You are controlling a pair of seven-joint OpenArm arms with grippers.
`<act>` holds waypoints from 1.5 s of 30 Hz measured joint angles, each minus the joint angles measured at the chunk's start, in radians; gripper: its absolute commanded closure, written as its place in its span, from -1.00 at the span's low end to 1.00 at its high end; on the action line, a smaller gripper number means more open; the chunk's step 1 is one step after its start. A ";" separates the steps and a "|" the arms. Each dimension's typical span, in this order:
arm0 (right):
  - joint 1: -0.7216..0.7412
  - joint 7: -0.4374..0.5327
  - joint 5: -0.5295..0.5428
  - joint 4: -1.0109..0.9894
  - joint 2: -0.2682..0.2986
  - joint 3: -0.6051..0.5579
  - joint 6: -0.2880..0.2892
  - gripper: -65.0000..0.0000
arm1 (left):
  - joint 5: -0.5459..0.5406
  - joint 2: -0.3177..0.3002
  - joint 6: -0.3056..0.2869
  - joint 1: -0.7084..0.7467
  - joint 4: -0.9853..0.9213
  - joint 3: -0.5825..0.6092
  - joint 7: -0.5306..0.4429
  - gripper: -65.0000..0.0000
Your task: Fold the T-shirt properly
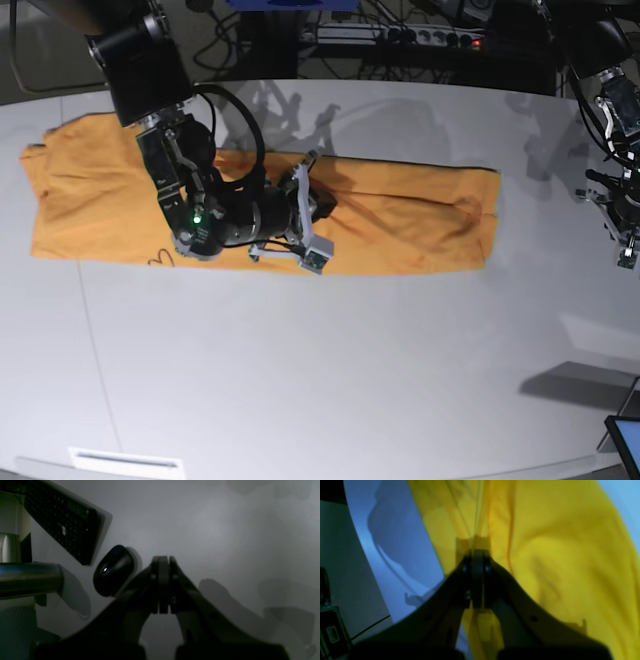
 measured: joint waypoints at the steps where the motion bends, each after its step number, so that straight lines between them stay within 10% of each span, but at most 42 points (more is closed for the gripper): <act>1: -0.003 0.000 0.000 0.000 0.000 0.000 0.000 0.99 | 0.000 0.000 0.000 0.000 0.000 0.000 0.000 1.00; 12: -0.064 -0.049 -0.003 0.073 0.000 0.002 -0.001 0.99 | 0.000 0.000 0.000 0.000 0.000 0.000 0.000 1.00; 24: -0.030 -0.101 0.002 0.254 0.000 0.004 -0.148 0.99 | -0.178 -0.006 0.000 -0.063 -0.005 -0.002 0.074 1.00; 45: 0.153 0.104 0.000 -0.207 -0.101 -0.003 -0.147 0.99 | -0.177 -0.059 0.004 -0.245 -0.184 0.097 0.095 1.00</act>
